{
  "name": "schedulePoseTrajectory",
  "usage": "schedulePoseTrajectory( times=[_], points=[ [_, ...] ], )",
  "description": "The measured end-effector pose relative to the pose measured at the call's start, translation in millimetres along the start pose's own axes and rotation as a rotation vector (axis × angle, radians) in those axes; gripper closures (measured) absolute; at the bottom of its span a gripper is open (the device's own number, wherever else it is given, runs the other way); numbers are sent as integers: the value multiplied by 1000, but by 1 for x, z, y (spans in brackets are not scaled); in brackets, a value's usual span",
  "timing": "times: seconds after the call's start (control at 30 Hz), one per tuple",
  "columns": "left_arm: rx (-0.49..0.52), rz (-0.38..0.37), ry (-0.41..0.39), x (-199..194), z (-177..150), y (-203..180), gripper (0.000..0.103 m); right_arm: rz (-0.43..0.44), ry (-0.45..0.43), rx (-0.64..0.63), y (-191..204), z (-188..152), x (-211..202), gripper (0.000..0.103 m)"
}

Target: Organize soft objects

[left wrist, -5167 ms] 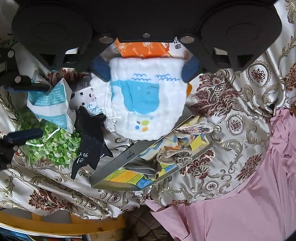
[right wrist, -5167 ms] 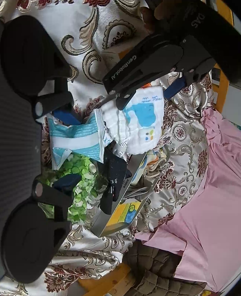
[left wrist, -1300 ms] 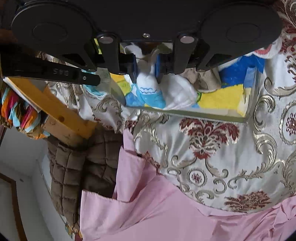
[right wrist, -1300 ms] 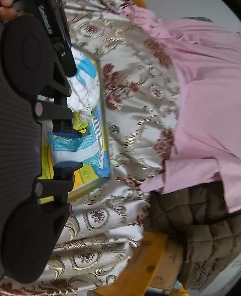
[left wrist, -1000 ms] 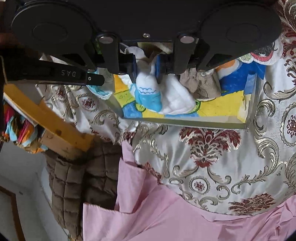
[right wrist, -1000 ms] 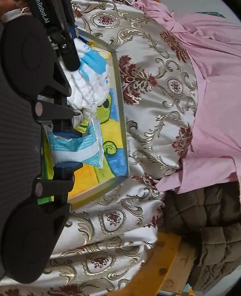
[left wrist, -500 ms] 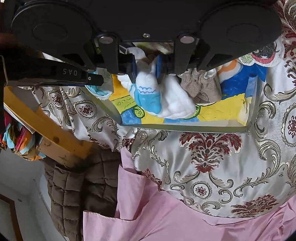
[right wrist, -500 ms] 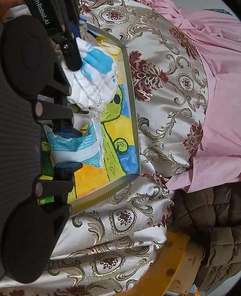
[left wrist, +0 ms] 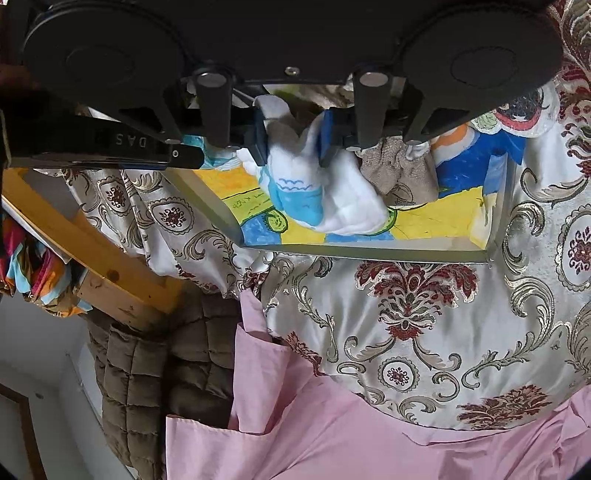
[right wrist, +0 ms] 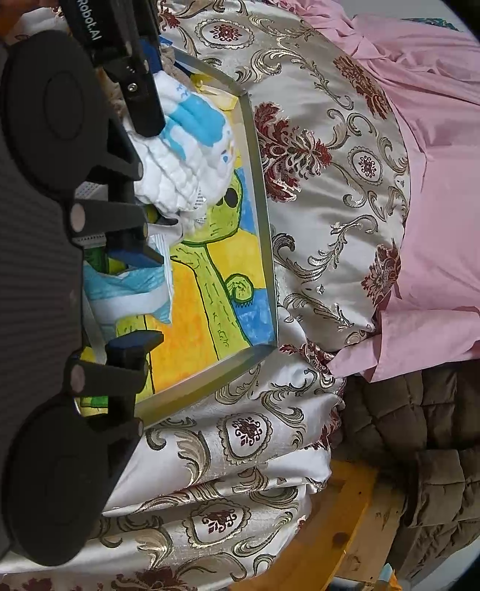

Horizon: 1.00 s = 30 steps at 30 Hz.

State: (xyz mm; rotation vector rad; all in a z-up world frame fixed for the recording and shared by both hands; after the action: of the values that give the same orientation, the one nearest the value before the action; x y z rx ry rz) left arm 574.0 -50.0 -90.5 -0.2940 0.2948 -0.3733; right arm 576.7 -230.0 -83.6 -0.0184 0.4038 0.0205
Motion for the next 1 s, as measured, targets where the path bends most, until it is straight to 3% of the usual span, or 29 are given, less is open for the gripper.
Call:
schedulePoseTrajectory(
  times=[0.23,0.33,0.4,0.5,0.87,1.0],
  points=[
    [24,6,0,-11,2,-9,64,11,-6,13,-6,5,-15,47],
    [12,22,4,-20,7,-11,57,16,-22,18,-10,11,-26,35],
    [24,34,-12,-28,13,-13,47,22,-40,34,-14,15,-34,28],
    [26,48,-34,-41,24,-16,42,30,-60,61,-18,20,-49,22],
    [60,102,-108,-113,69,-42,13,74,-141,99,-22,48,-123,7],
    [102,106,-130,-145,81,-60,10,87,-182,90,-22,58,-162,4]
  ],
)
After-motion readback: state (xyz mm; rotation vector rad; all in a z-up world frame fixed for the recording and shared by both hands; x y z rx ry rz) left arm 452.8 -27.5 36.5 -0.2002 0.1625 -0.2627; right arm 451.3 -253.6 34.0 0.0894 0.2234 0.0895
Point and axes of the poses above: each gripper's, at about its wrist camera, not at the fingertips, and x roughly the way its jaws point, y to its left, z to its top, the point moved 3 cm from there along x, roughly the way its jaws point, and after that the axes turned 15 degrees about -y, right-handed, at the moved point
